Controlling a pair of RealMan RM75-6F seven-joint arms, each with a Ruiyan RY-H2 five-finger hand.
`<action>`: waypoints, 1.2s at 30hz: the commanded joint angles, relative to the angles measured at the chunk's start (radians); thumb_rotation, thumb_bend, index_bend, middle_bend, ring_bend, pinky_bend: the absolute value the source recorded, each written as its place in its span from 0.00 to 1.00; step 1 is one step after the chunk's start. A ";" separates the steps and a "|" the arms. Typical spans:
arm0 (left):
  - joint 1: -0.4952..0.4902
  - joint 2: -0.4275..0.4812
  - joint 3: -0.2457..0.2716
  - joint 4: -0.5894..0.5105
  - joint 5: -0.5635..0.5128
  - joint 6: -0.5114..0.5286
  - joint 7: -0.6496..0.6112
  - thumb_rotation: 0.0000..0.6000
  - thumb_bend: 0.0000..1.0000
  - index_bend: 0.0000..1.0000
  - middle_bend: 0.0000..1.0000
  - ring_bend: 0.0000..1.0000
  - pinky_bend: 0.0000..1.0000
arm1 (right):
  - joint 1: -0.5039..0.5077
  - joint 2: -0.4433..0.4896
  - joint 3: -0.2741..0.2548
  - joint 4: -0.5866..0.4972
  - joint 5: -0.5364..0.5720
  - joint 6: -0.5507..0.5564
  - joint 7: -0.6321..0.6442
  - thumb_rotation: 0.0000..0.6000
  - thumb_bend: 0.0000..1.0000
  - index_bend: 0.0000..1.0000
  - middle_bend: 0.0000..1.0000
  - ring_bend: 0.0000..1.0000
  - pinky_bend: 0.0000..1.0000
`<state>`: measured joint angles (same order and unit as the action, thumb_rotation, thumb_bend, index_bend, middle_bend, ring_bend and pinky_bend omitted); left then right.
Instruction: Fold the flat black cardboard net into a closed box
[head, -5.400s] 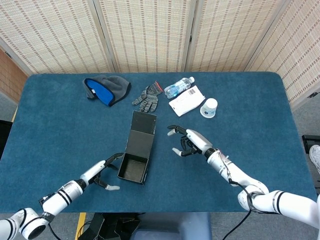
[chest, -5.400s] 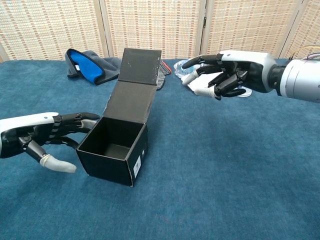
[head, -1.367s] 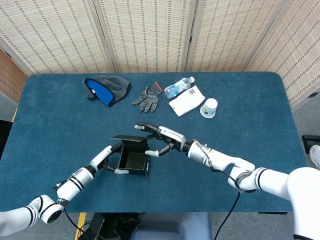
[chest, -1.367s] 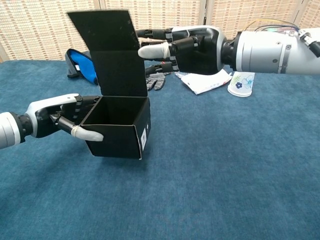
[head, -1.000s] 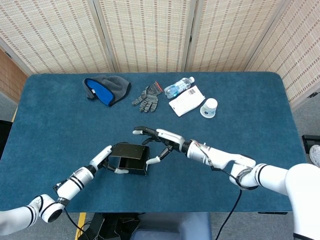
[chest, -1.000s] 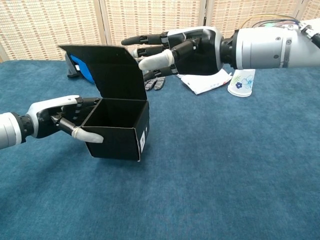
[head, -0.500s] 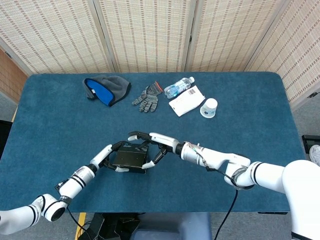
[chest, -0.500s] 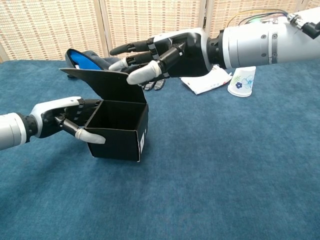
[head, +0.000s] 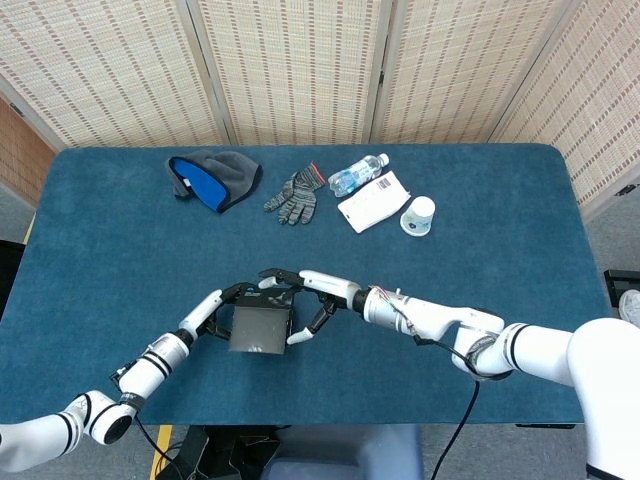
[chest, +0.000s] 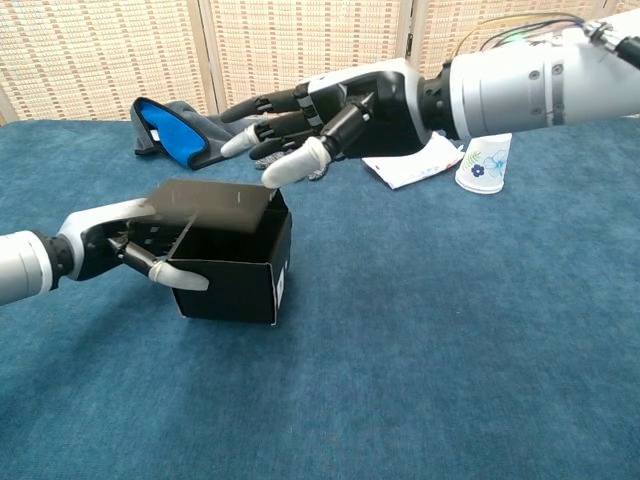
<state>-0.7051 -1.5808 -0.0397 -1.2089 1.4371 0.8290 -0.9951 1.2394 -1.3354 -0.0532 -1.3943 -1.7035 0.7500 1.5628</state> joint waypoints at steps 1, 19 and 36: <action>0.003 -0.003 0.002 0.003 -0.001 -0.003 0.002 1.00 0.08 0.29 0.36 0.24 0.24 | -0.001 0.004 -0.010 -0.004 -0.006 0.001 -0.002 1.00 0.10 0.00 0.07 0.04 0.16; 0.035 -0.078 -0.069 0.000 -0.114 0.023 0.191 1.00 0.08 0.29 0.36 0.24 0.24 | 0.037 -0.067 0.106 -0.023 0.256 -0.206 -0.451 1.00 0.11 0.03 0.15 0.11 0.19; 0.064 -0.092 -0.137 -0.063 -0.250 0.000 0.389 1.00 0.08 0.15 0.28 0.15 0.23 | 0.063 -0.162 0.133 -0.042 0.651 -0.176 -1.267 1.00 0.11 0.12 0.19 0.13 0.21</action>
<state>-0.6446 -1.6795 -0.1725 -1.2614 1.1949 0.8359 -0.6138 1.2893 -1.4602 0.0795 -1.4297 -1.1590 0.5408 0.4496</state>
